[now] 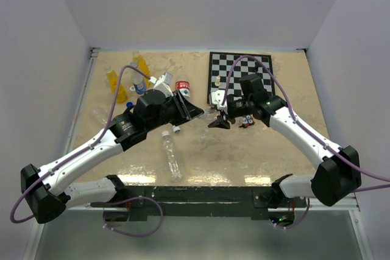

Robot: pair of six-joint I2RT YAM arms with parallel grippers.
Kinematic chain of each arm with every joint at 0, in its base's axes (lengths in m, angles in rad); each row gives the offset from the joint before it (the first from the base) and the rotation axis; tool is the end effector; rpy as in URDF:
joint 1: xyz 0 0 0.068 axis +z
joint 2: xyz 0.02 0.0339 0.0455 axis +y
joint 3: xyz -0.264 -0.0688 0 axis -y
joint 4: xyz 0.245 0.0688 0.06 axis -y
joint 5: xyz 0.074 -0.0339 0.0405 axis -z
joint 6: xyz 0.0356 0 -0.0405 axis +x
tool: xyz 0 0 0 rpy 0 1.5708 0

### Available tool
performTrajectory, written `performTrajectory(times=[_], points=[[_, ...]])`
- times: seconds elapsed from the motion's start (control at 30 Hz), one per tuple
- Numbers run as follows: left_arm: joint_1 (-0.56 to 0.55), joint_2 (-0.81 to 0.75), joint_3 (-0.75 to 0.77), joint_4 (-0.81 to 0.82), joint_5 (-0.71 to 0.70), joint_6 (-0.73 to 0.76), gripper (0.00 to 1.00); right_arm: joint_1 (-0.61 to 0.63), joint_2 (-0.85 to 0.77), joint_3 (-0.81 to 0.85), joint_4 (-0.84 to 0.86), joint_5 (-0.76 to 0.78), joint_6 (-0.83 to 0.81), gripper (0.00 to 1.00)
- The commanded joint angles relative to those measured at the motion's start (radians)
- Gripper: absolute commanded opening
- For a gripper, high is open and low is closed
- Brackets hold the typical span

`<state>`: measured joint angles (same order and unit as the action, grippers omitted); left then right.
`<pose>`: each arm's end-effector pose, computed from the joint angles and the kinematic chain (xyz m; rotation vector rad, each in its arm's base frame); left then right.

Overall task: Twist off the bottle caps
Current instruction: Unscrew the bottle cap at the center of the board.

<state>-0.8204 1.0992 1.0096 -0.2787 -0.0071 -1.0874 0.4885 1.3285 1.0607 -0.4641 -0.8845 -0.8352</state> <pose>0.1718 -0.1839 0.3471 -0.2923 2.1373 -1.2026 0.2349 0.1560 0.2983 -1.6088 1.3574 0.8022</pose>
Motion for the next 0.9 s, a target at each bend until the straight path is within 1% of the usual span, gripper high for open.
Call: performTrajectory(times=[0.0, 0.07, 0.1, 0.2, 0.23, 0.3, 0.43, 0.57, 0.63, 0.73, 0.87], points=[[0.010, -0.055, 0.017, 0.032, 0.025, 0.078, 0.28, -0.024, -0.014, 0.030, -0.038, -0.010, -0.027, 0.00], [0.010, -0.067, 0.023, 0.027, 0.033, 0.104, 0.42, -0.024, -0.015, 0.032, -0.041, -0.011, -0.028, 0.00], [0.010, -0.074, 0.026, 0.023, 0.032, 0.116, 0.53, -0.024, -0.015, 0.032, -0.041, -0.011, -0.028, 0.00], [0.010, -0.101, 0.021, 0.019, 0.033, 0.152, 0.74, -0.024, -0.015, 0.032, -0.044, -0.014, -0.035, 0.00], [0.010, -0.110, 0.017, 0.022, 0.039, 0.173, 0.80, -0.024, -0.015, 0.033, -0.045, -0.016, -0.036, 0.00], [0.010, -0.127, 0.009, 0.019, 0.061, 0.204, 0.85, -0.022, -0.015, 0.033, -0.048, -0.019, -0.039, 0.00], [0.010, -0.156, 0.003, -0.019, 0.081, 0.286, 0.88, -0.024, -0.015, 0.033, -0.056, -0.022, -0.048, 0.00], [0.010, -0.208, 0.003, -0.059, 0.061, 0.421, 0.90, -0.024, -0.014, 0.035, -0.061, -0.022, -0.056, 0.00], [0.010, -0.251, -0.011, -0.039, 0.068, 0.539, 0.91, -0.024, -0.012, 0.035, -0.064, -0.019, -0.061, 0.00], [0.010, -0.291, -0.042, 0.002, 0.120, 0.709, 0.91, -0.024, -0.014, 0.033, -0.070, -0.021, -0.065, 0.00], [0.010, -0.283, -0.040, -0.013, 0.211, 0.933, 0.91, -0.024, -0.014, 0.036, -0.074, -0.022, -0.076, 0.00]])
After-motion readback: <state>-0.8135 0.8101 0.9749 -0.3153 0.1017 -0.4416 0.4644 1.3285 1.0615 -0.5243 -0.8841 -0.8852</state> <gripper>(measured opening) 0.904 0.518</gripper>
